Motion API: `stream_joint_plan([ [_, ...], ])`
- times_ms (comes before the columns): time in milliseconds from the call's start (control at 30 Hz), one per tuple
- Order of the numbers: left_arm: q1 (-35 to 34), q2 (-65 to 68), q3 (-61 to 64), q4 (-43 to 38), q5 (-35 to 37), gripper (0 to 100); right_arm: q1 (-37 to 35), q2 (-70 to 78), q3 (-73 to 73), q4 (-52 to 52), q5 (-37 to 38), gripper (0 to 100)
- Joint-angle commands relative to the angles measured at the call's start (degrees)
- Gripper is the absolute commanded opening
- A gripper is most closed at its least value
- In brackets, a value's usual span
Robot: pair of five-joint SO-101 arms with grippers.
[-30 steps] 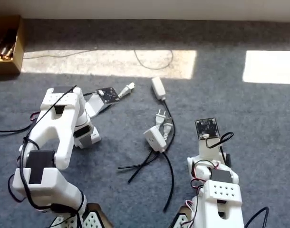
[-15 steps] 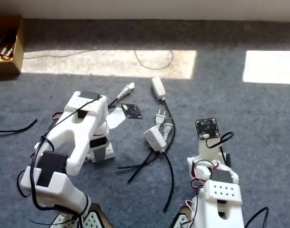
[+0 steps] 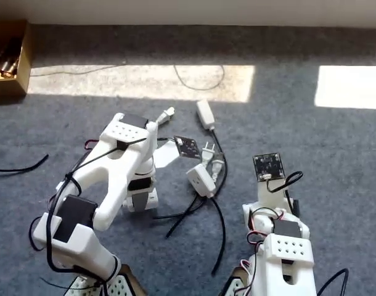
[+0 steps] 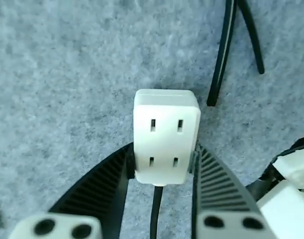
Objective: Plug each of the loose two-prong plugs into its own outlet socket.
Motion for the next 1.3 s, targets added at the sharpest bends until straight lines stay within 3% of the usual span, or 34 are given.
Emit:
stream_joint_plan([
  [0, -1.5, -0.6, -2.1, 0.4, 0.0, 20, -0.7, -0.7, -0.1, -0.7, 0.7, 36.1],
  [433, -6.7, -1.1, -8.4, -0.5, 0.0, 23, -0.7, -0.6, -0.1, -0.7, 0.7, 36.1],
  [600, -13.0, -0.3, -21.4, -3.3, 12.1, 23, -2.2, -0.6, -0.1, -0.6, 1.9, 36.1],
  [700, -12.1, 2.1, -25.9, -9.3, 19.0, 23, -3.3, -0.5, 0.0, -0.5, 1.9, 36.1],
  [967, -2.2, 20.0, -42.8, -11.7, 23.0, 23, -3.0, -0.8, 0.8, -0.6, 1.9, 36.1],
  [1133, -3.7, 36.9, -60.2, -11.2, 26.8, 23, 5.7, -0.9, -2.7, 2.5, 1.9, 36.1],
  [1267, -5.9, 48.4, -74.2, -7.2, 27.0, 23, 6.9, -0.9, -8.2, 11.1, 1.9, 36.1],
])
